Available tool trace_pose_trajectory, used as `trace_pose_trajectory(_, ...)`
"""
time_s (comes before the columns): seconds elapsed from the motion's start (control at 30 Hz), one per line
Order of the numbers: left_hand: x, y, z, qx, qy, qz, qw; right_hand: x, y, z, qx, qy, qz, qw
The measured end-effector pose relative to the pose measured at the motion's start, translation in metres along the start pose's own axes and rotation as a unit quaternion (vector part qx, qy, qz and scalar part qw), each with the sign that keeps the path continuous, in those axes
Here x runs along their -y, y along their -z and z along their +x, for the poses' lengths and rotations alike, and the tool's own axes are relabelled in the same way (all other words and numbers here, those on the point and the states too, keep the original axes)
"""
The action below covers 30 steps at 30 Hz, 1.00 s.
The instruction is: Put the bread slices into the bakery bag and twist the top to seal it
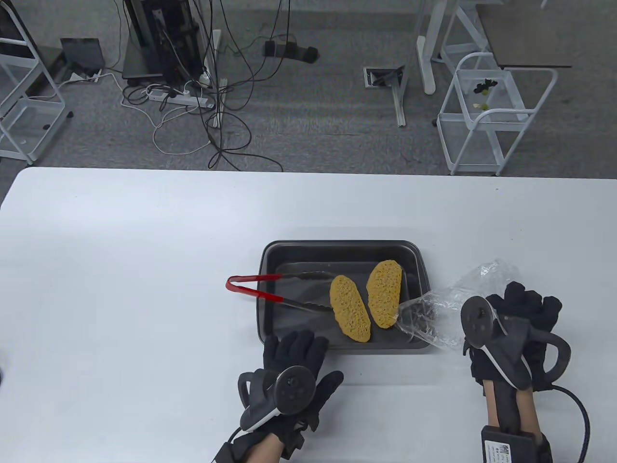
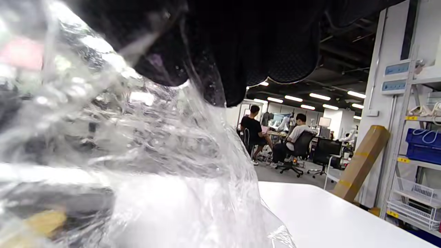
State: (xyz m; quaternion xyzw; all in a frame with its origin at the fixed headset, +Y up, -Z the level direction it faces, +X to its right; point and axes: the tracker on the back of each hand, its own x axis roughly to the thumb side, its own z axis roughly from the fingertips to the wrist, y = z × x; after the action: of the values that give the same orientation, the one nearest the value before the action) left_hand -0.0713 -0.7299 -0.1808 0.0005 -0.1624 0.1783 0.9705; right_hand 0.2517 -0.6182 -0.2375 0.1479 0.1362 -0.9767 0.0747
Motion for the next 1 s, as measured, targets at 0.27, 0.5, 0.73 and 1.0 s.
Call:
trace_pose_trajectory(0.27, 0.013, 0.007, 0.007, -0.013, 0.095, -0.038, 0.995, -0.022, 0.014, -0.007, -0.003, 0.042, 0.036, 0.998)
trace_pose_trajectory(0.5, 0.017, 0.014, 0.007, -0.035, 0.162, -0.032, 0.986, -0.024, 0.014, -0.01, -0.002, 0.078, 0.047, 0.996)
trace_pose_trajectory(0.73, -0.007, 0.06, -0.01, -0.074, 0.3, -0.079, 0.948, -0.026, 0.016, -0.014, -0.002, 0.098, 0.054, 0.994)
trace_pose_trajectory(1.0, -0.061, 0.114, -0.047, -0.139, 0.326, -0.145, 0.924, -0.026, 0.018, -0.023, -0.01, 0.132, 0.058, 0.99)
